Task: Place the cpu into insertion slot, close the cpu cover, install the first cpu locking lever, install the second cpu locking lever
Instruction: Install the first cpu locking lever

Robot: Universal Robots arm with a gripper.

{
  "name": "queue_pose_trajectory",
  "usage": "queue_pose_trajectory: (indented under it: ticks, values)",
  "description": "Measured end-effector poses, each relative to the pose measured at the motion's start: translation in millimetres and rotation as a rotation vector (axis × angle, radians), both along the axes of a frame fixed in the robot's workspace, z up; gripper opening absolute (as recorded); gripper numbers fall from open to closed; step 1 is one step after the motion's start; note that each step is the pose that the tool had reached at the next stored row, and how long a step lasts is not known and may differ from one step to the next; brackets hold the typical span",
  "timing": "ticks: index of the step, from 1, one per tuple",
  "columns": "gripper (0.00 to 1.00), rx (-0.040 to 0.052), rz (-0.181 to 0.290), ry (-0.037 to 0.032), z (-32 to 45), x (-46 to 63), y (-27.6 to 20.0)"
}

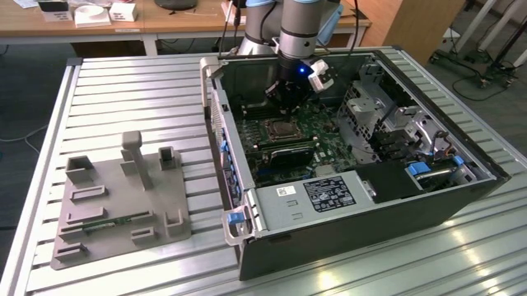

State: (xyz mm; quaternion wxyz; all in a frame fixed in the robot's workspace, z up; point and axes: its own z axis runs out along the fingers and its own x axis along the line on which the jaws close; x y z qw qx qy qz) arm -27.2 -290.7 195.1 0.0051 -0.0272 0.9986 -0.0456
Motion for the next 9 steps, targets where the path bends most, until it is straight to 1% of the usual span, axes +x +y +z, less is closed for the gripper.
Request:
queue_pose_trajectory:
  ticks: [2,7,9]
  values:
    - [0.10,0.0061,0.000,-0.0037,0.7,0.2,0.4]
    - [0.10,0.0086,0.000,-0.0043,1.6,0.4,0.6]
    - [0.10,0.0105,0.000,-0.0050,3.3,0.6,0.9]
